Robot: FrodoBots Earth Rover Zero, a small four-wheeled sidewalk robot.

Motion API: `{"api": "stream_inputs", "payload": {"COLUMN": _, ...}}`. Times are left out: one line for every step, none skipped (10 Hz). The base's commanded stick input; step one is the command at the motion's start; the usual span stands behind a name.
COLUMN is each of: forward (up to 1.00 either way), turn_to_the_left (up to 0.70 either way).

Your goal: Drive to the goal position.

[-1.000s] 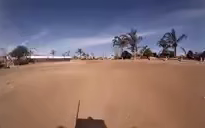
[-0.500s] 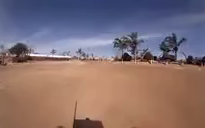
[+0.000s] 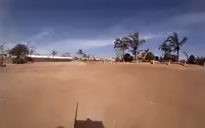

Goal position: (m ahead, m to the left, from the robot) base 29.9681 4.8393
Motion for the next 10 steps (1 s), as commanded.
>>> {"api": "stream_inputs", "payload": {"forward": 0.70, "turn_to_the_left": 0.00}}
{"api": "stream_inputs", "payload": {"forward": 0.70, "turn_to_the_left": 0.00}}
{"api": "stream_inputs", "payload": {"forward": 0.70, "turn_to_the_left": 0.00}}
{"api": "stream_inputs", "payload": {"forward": 0.70, "turn_to_the_left": 0.00}}
{"api": "stream_inputs", "payload": {"forward": 0.70, "turn_to_the_left": 0.00}}
{"api": "stream_inputs", "payload": {"forward": 0.70, "turn_to_the_left": 0.00}}
{"api": "stream_inputs", "payload": {"forward": 0.70, "turn_to_the_left": 0.00}}
{"api": "stream_inputs", "payload": {"forward": 0.70, "turn_to_the_left": 0.00}}
{"api": "stream_inputs", "payload": {"forward": 0.70, "turn_to_the_left": 0.00}}
{"api": "stream_inputs", "payload": {"forward": 0.70, "turn_to_the_left": 0.00}}
